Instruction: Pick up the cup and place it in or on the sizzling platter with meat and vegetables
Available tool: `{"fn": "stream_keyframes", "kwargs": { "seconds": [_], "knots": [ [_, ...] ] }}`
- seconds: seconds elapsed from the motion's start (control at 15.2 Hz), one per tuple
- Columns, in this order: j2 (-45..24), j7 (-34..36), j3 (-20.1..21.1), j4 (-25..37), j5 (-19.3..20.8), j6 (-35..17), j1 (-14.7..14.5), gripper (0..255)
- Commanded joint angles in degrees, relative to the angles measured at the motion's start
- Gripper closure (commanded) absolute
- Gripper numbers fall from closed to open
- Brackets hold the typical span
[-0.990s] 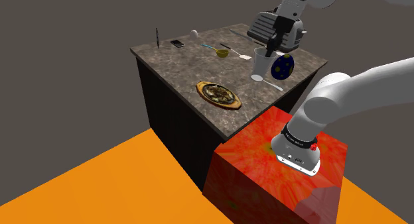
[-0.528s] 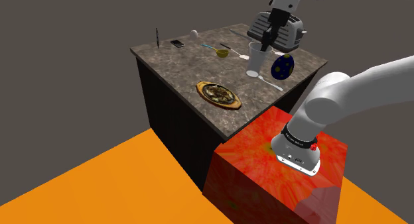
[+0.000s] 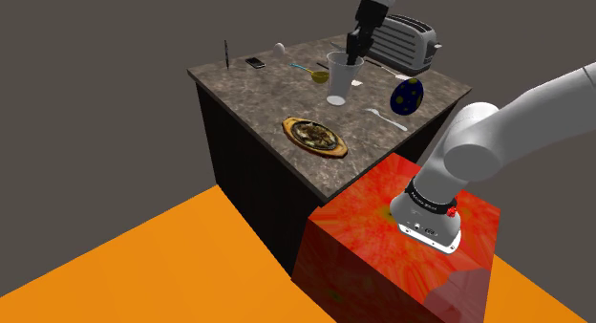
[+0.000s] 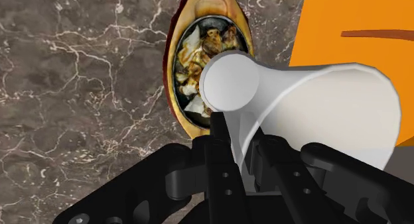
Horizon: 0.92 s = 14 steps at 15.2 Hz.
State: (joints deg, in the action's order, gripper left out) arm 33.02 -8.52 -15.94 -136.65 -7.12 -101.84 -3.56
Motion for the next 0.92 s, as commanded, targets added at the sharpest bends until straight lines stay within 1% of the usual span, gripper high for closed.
{"fn": "stream_keyframes", "kwargs": {
  "seconds": [0.0, 0.07, 0.86],
  "knots": [
    [-2.4, 2.3, 1.7, 2.2, -1.6, -0.6, -1.5, 255],
    [-4.0, 3.5, 2.7, 3.8, -2.5, -0.8, -2.4, 255],
    [-5.5, 1.2, 2.2, -4.2, -3.1, -10.0, -2.4, 255]
  ]
}}
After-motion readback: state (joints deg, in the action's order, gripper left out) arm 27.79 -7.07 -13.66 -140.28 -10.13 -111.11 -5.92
